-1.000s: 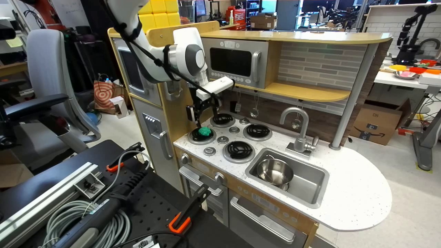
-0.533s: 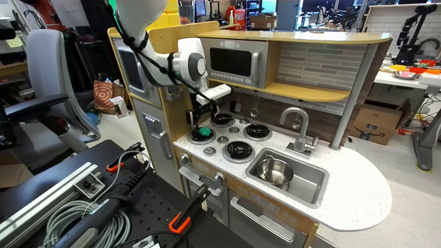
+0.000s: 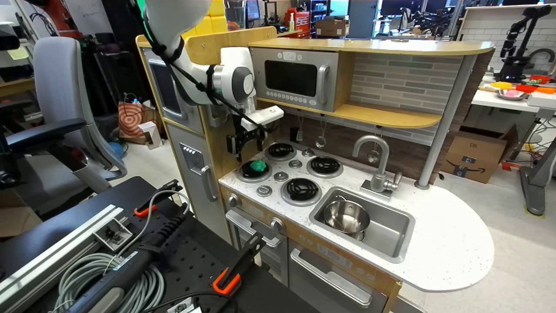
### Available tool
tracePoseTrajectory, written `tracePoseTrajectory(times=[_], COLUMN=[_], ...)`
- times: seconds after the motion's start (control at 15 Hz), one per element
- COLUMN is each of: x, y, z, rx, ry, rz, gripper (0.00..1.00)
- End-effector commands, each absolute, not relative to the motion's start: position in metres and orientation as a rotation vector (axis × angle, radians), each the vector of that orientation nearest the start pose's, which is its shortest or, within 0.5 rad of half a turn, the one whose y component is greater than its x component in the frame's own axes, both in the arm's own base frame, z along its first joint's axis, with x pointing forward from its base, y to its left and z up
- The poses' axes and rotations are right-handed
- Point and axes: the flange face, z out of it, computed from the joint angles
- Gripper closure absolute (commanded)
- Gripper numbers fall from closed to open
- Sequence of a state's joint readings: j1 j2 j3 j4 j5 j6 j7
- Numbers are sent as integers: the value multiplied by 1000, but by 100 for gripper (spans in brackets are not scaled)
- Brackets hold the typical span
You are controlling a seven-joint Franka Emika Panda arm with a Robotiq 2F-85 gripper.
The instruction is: Put the green object on the stove into the pot that is in the sink
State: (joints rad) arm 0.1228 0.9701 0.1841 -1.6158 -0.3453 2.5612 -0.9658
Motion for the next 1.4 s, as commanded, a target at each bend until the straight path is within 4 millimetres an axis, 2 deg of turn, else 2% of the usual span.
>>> tracePoseTrajectory(times=[0.0,0.27,0.73,0.8,0.87,1.33], x=[643,646,660,663,664,660], y=[195,192,201,201,199,197], z=[53,36,15,14,13,10], rx=[-2361,-2394,-2451,-2461,-2469,-2487], ry=[-2147,-2160,-2186,-2182,-2181,-2169], rz=[31,97,153,161,168,226], gripper=[0,0,0,22,26,81])
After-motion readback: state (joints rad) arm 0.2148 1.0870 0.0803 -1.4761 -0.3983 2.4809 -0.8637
